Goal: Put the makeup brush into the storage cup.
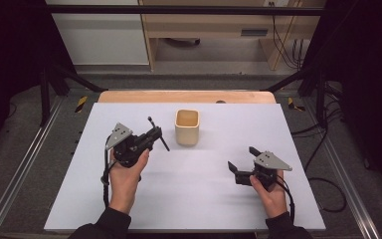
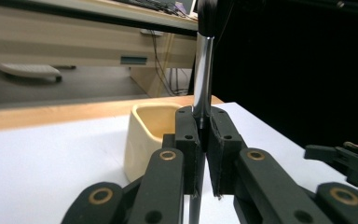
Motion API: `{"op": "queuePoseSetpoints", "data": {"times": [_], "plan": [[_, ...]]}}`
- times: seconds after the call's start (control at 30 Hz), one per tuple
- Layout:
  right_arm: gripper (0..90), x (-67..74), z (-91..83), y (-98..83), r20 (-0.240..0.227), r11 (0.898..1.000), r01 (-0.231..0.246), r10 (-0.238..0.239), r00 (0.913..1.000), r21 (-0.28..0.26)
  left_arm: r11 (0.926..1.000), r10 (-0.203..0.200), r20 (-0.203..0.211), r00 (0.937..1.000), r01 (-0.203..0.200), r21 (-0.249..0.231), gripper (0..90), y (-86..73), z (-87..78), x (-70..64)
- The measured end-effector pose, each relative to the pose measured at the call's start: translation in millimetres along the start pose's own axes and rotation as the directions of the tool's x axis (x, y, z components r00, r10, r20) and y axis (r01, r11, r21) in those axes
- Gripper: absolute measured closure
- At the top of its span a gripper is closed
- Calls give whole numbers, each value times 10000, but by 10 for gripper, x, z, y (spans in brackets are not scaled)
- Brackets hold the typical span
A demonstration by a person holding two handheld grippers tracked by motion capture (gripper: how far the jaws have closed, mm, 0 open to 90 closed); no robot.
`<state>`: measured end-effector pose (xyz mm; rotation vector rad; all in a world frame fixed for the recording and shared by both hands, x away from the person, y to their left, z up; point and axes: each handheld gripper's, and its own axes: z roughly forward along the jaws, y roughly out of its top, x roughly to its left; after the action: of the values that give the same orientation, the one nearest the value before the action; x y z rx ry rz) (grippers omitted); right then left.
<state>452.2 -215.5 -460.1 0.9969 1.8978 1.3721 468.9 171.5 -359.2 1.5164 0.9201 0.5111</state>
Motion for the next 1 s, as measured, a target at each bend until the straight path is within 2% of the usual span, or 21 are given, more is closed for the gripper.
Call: {"op": "queuePoseSetpoints", "data": {"times": [0.07,0.13,0.3,0.4,0.5,0.7,0.9,1.0], "plan": [[72,-10,-10,-11,55,10000,-48,48,10000,20,9999,162,-151,9998,-162,-29,836,76,12,3],[72,-22,-19,-21,96,10000,2,-3,10000,57,9999,122,-220,9997,-124,-110,836,131,20,15],[71,-59,-63,-49,117,9999,-139,138,9998,56,9996,260,-446,9987,-263,-73,836,217,64,31],[69,-89,-94,-63,63,9997,-235,235,9997,7,9988,479,-526,9975,-481,-36,836,271,104,37],[68,-119,-122,-73,-1,9991,-434,434,9991,22,9985,536,-570,9969,-540,-62,836,331,147,54],[68,-148,-171,-89,127,9990,-451,452,9989,-53,9968,762,-465,9960,-771,-195,836,442,266,5],[69,-192,-199,-110,167,9986,-532,533,9984,-77,9952,976,-490,9940,-981,-67,836,508,378,-36],[69,-200,-203,-119,173,9986,-516,518,9985,-95,9957,921,-570,9941,-923,-7,835,519,429,-39]]}}
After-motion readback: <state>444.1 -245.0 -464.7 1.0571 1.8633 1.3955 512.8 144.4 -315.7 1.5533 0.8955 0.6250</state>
